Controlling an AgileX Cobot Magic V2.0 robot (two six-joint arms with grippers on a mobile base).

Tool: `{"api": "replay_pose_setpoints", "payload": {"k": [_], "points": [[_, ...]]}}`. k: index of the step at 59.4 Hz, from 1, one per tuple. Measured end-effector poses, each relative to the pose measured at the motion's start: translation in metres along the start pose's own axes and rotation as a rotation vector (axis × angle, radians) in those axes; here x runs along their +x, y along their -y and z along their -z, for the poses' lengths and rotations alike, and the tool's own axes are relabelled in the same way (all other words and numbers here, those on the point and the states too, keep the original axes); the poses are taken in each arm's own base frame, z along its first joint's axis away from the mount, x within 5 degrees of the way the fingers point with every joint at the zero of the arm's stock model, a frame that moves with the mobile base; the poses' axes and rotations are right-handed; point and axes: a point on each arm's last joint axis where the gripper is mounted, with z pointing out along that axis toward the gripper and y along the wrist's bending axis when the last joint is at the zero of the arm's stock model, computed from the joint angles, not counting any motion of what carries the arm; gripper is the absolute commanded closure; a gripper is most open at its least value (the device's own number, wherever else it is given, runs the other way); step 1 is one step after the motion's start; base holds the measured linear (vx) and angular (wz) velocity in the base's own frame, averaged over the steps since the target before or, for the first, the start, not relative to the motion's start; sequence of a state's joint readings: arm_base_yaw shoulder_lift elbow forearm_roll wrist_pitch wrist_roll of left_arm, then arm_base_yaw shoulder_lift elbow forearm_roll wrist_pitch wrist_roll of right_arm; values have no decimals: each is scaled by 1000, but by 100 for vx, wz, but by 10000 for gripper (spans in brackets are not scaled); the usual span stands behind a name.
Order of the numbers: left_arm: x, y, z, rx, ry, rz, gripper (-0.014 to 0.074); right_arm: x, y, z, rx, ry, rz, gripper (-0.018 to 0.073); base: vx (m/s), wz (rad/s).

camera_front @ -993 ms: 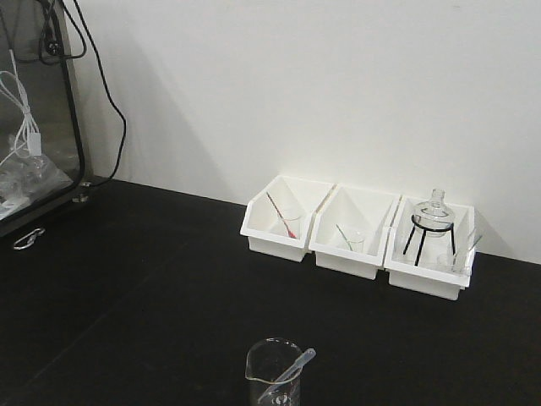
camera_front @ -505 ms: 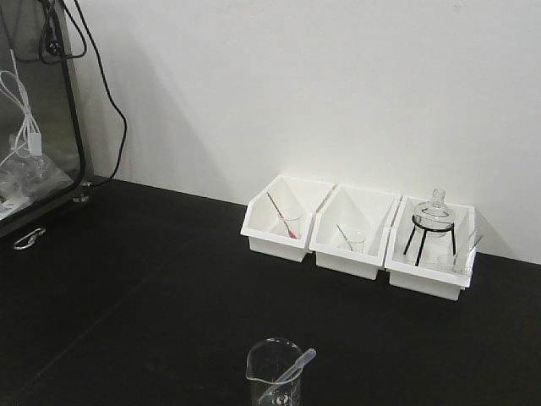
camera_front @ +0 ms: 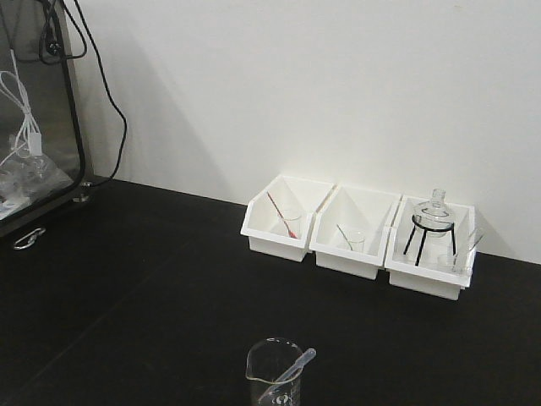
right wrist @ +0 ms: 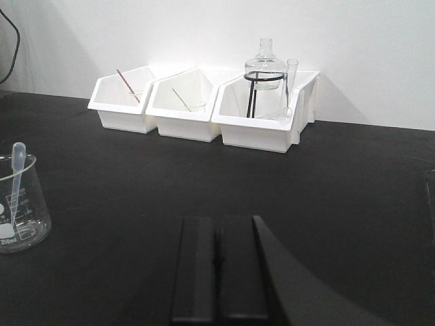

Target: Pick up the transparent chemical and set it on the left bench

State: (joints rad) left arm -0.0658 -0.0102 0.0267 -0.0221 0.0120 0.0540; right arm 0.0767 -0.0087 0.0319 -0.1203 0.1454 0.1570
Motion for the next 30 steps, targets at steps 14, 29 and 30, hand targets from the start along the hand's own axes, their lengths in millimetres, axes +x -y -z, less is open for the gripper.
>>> {"api": "replay_pose_setpoints", "payload": {"k": [14,29,30], "points": [[0,0,0,0,0,0,600,0,0,0,0,0,0,567,0,0],[0,0,0,0,0,0,600,0,0,0,0,0,0,567,0,0],[0,0,0,0,0,0,600,0,0,0,0,0,0,567,0,0]]}}
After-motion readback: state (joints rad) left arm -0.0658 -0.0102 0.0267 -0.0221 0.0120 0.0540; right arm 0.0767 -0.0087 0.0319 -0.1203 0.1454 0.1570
